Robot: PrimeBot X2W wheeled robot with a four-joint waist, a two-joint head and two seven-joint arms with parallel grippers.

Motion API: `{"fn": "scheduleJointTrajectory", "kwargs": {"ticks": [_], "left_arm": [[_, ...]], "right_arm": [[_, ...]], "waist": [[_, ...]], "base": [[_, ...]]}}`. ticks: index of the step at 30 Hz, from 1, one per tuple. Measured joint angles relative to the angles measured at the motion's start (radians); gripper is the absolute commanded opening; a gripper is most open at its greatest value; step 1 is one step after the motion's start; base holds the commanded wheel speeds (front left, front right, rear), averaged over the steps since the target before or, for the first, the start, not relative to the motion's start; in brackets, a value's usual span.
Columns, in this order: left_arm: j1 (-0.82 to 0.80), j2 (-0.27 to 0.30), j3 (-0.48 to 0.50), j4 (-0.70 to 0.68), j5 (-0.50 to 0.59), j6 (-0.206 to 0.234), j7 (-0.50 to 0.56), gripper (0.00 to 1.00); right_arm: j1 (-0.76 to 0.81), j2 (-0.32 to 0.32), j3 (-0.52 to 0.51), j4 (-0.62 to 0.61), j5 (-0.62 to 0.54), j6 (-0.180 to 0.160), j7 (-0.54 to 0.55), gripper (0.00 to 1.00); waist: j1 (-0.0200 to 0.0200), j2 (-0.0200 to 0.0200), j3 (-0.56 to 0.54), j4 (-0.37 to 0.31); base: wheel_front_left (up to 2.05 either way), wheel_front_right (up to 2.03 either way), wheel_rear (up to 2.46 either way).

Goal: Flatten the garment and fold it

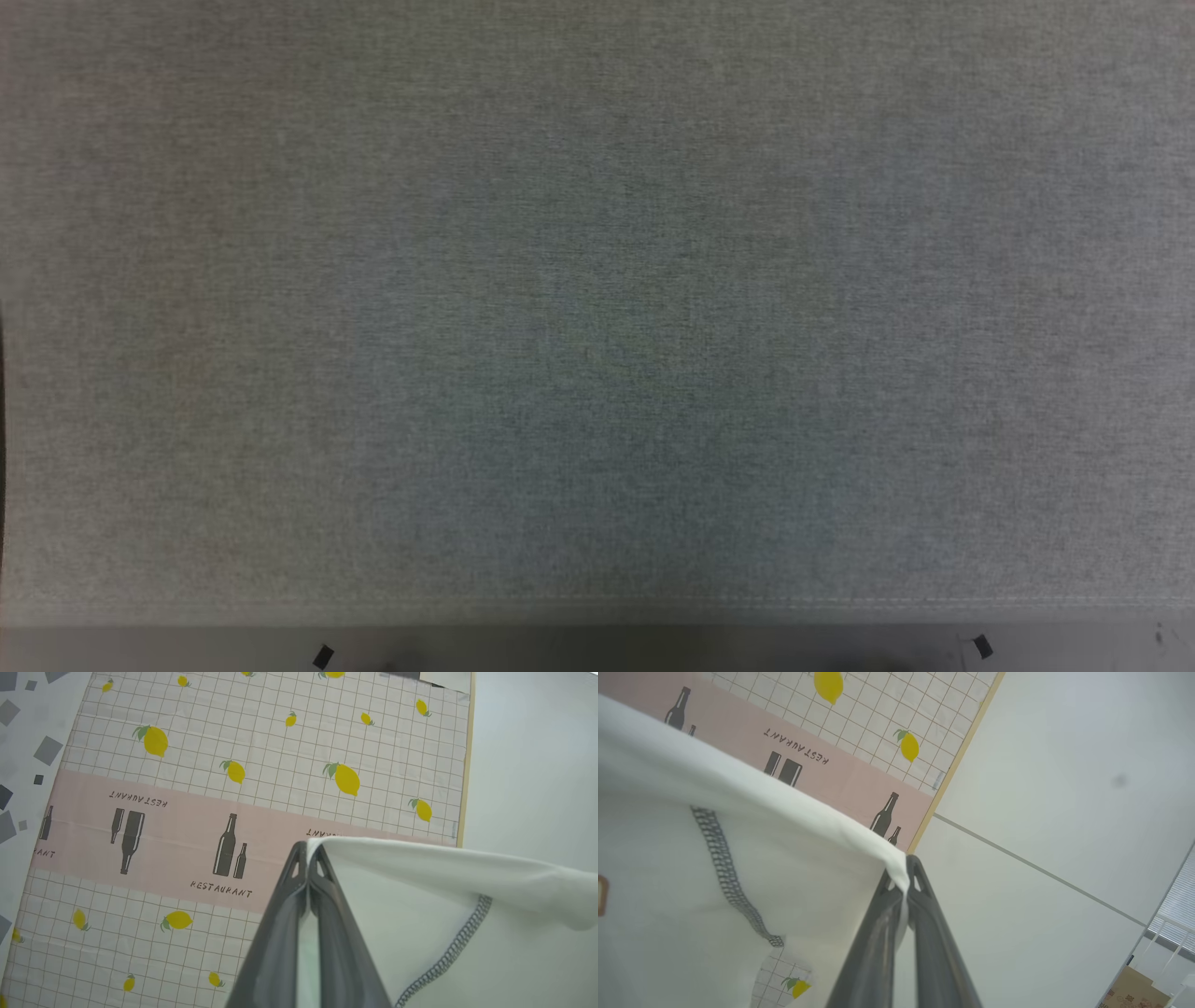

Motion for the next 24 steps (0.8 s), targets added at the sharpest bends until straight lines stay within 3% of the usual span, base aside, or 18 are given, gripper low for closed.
{"fn": "scheduleJointTrajectory", "kwargs": {"ticks": [8,15,20,24], "left_arm": [[0.012,0.001,-0.028,0.062,-0.006,-0.041,0.0,0.0],[0.218,0.002,-0.099,0.115,-0.01,-0.088,0.034,0.0],[0.456,0.02,-0.168,0.095,-0.044,-0.108,0.122,0.0],[0.65,0.028,-0.212,0.035,-0.1,-0.115,0.204,0.0]], "right_arm": [[0.001,0.0,-0.021,0.086,-0.03,0.0,-0.101,0.0],[0.186,-0.02,0.014,0.183,0.057,0.0,-0.153,0.0],[0.442,-0.063,0.145,0.172,0.239,0.0,-0.116,0.0],[0.677,-0.107,0.191,0.057,0.38,0.0,-0.021,0.0]], "waist": [[0.0,0.0,0.021,0.001],[0.0001,0.0,0.015,0.009],[0.0,0.0,-0.05,0.011],[0.0,0.0,-0.111,0.014]], "base": [[0.0,0.0,0.0],[0.0,0.0,0.0],[0.0,0.0,0.0],[0.0,0.0,0.0]]}}
